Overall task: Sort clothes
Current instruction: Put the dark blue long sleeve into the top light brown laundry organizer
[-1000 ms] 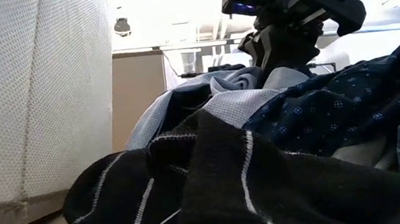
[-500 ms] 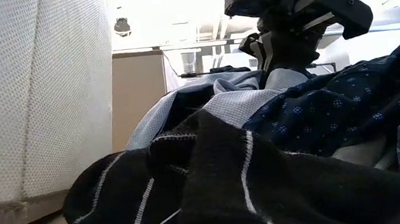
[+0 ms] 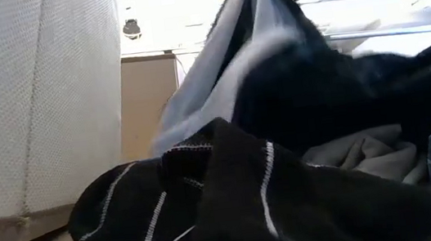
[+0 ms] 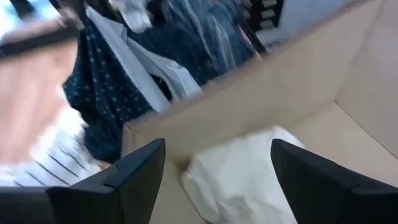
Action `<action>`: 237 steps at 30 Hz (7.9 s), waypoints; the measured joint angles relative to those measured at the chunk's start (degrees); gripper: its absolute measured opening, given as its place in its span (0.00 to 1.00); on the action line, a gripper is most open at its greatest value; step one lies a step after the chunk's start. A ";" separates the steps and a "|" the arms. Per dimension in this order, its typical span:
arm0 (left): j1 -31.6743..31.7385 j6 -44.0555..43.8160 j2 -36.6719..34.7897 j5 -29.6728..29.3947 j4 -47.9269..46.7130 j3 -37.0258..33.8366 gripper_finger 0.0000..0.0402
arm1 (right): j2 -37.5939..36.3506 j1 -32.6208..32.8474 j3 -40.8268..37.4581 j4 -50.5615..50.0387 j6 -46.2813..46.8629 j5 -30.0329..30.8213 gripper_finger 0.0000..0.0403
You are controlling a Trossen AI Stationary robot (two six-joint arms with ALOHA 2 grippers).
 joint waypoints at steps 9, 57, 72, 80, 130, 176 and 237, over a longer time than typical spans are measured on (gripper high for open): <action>6.16 16.11 -0.23 -2.44 15.24 0.00 0.71 | -9.49 0.00 4.38 4.66 -9.05 1.69 0.00; 33.98 20.02 31.02 43.42 45.00 15.96 0.24 | -5.98 2.40 13.08 11.43 -21.05 -9.67 0.04; 34.01 27.01 22.15 38.42 40.18 15.89 0.01 | -8.70 11.69 13.10 -6.57 -7.25 11.87 0.51; 34.56 30.31 15.26 34.51 38.33 17.70 0.01 | -7.45 14.76 12.88 -18.34 7.74 18.47 0.76; 33.22 31.20 14.42 36.32 15.70 34.99 0.01 | 22.41 -3.53 12.79 50.42 -25.88 22.36 0.01; 76.86 37.52 13.99 -3.16 -23.21 38.40 0.02 | 31.90 -39.38 43.32 20.79 -8.43 -34.87 0.03; 86.61 27.80 13.98 23.07 -32.50 29.58 0.48 | 25.99 -22.96 24.90 -3.12 -35.05 -2.88 0.61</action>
